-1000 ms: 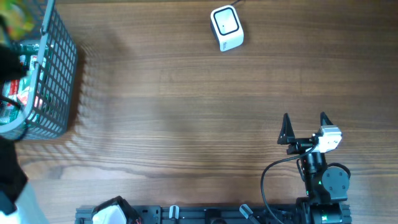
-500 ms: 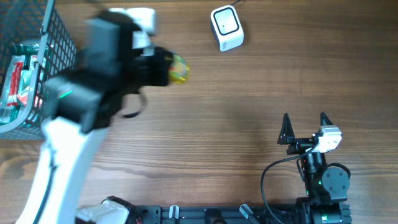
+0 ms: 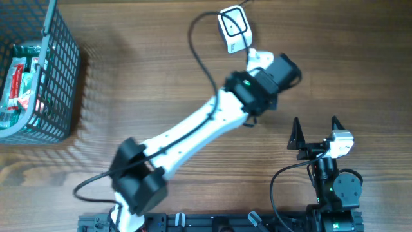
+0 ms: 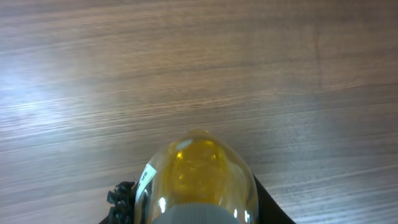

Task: Scan the item barcode
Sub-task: 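Carry the oil bottle with the left gripper and set it near the scanner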

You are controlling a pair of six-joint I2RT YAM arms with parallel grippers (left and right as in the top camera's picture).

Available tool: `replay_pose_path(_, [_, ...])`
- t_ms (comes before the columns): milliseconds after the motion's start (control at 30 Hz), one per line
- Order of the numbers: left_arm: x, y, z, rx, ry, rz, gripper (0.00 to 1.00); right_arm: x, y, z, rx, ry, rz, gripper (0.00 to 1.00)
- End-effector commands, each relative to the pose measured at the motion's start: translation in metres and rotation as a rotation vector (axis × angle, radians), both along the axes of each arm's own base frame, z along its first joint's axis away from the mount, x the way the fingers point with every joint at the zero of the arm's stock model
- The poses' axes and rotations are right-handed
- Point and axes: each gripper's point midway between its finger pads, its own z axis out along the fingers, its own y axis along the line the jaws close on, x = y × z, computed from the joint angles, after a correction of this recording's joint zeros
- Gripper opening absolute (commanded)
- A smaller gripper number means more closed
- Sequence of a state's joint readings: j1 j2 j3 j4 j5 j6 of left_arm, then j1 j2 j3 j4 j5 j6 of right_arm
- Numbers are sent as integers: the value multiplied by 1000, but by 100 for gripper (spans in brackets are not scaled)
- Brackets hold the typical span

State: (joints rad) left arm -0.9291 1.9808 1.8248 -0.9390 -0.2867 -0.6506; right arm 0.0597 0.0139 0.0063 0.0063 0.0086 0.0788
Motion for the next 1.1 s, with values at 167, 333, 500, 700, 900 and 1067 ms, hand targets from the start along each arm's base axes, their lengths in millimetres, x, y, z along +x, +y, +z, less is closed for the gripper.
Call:
replay_pose_path(167, [-3, -25, -35, 24, -3, 1, 22, 0, -4, 0, 7, -2, -19, 100])
replay_pose_path(333, [-5, -28, -55, 48, 27, -5, 30, 0, -4, 0, 7, -1, -19, 100])
replay_pose_path(500, [-7, -34, -67, 42, 51, -18, 43, 0, -4, 0, 6, -1, -19, 100])
replay_pose_path(700, [-11, -38, -66, 22, 75, -33, 100, 0, -4, 0, 6, -1, -19, 100])
replay_pose_path(900, [-7, -41, -10, -40, -23, -114, 100, 0, -4, 0, 7, -1, -19, 100])
replay_pose_path(1067, [12, -12, 90, -90, -260, -100, 100, 0, -4, 0, 7, -1, -19, 100])
